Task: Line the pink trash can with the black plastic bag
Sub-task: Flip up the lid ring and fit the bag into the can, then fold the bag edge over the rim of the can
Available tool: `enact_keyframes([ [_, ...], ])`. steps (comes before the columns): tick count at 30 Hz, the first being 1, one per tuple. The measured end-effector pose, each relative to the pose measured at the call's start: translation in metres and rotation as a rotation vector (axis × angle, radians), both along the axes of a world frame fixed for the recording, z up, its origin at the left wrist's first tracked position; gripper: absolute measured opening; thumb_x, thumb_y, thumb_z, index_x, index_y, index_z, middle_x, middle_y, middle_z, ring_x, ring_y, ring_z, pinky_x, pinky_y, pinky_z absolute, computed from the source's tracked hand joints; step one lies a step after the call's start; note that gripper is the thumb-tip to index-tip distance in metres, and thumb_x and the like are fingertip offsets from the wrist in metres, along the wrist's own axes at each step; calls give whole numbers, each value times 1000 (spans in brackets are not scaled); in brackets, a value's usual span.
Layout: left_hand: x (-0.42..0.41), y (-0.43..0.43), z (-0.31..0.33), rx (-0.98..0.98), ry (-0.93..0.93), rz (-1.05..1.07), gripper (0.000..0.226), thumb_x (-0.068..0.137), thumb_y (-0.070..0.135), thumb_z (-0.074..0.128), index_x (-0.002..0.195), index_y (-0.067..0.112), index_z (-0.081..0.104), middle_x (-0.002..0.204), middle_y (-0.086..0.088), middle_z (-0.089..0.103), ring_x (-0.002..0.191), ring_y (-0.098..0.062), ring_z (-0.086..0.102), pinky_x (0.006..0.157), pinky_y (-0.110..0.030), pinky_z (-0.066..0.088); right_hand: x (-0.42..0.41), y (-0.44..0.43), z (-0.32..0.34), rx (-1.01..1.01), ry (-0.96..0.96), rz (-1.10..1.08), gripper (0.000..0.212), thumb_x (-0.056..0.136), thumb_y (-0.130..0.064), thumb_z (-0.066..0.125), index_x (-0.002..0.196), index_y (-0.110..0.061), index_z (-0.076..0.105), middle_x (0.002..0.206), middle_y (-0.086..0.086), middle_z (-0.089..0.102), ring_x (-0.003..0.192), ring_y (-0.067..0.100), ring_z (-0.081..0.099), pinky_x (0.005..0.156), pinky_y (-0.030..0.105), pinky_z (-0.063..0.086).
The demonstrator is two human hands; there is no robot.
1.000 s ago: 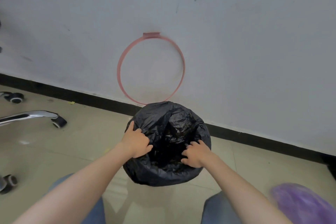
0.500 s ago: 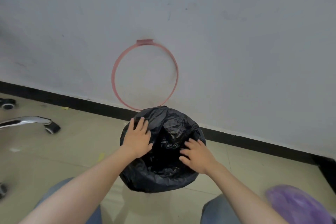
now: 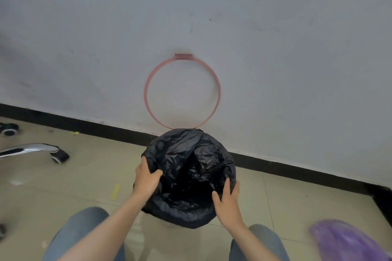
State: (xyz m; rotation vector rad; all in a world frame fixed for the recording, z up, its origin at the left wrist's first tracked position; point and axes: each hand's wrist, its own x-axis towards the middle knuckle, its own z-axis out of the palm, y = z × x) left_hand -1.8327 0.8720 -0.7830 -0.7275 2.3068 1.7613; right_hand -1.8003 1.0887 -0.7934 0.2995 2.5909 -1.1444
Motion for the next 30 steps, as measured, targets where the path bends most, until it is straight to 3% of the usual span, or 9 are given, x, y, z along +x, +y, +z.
enact_keyframes([
  [2,-17,-13,5,31,-33,-93,65,89,22,50,144,21,17,147,-8,33,130,-33,36,110,-47,30,13,-9,1,-9,-38,-42,71,96,-37,36,144,-12,-10,152,13,-25,144,27,-4,116,32,11],
  [4,-29,-21,6,-89,-62,-145,66,87,34,50,144,26,18,149,-6,33,132,-33,33,111,-48,28,23,-15,3,39,-50,-69,71,95,-43,35,145,-17,-7,153,15,-20,143,30,-8,117,37,10],
  [7,-20,-16,8,-374,43,-209,66,91,32,46,145,20,10,153,-8,21,138,-34,20,113,-46,24,8,-9,17,106,31,-180,65,94,-44,36,145,-21,3,155,19,-6,143,33,-5,115,44,14],
  [11,5,-3,-4,-616,47,-344,71,94,34,40,145,12,-4,156,-9,-4,143,-28,-2,115,-41,15,-57,4,52,17,176,-267,60,95,-30,41,143,-9,15,153,21,12,142,32,9,115,42,15],
  [20,11,-1,-16,-715,77,-332,74,95,40,35,143,6,-12,155,-11,-11,143,-24,-8,117,-37,9,-170,12,132,-241,200,-199,62,92,-15,47,143,-6,12,150,17,23,135,31,29,108,39,28],
  [25,5,-3,-17,-724,84,-312,76,94,44,34,143,7,-10,156,-9,-11,143,-22,-9,117,-36,8,-205,9,141,-269,245,-204,52,89,-6,50,134,0,26,139,19,40,123,32,42,93,34,37],
  [30,5,-4,-19,-726,81,-304,77,93,47,35,144,8,-8,156,-9,-8,143,-22,-7,117,-38,8,-208,11,141,-381,269,-211,59,93,-16,47,143,-7,15,150,13,26,135,27,29,109,35,25],
])
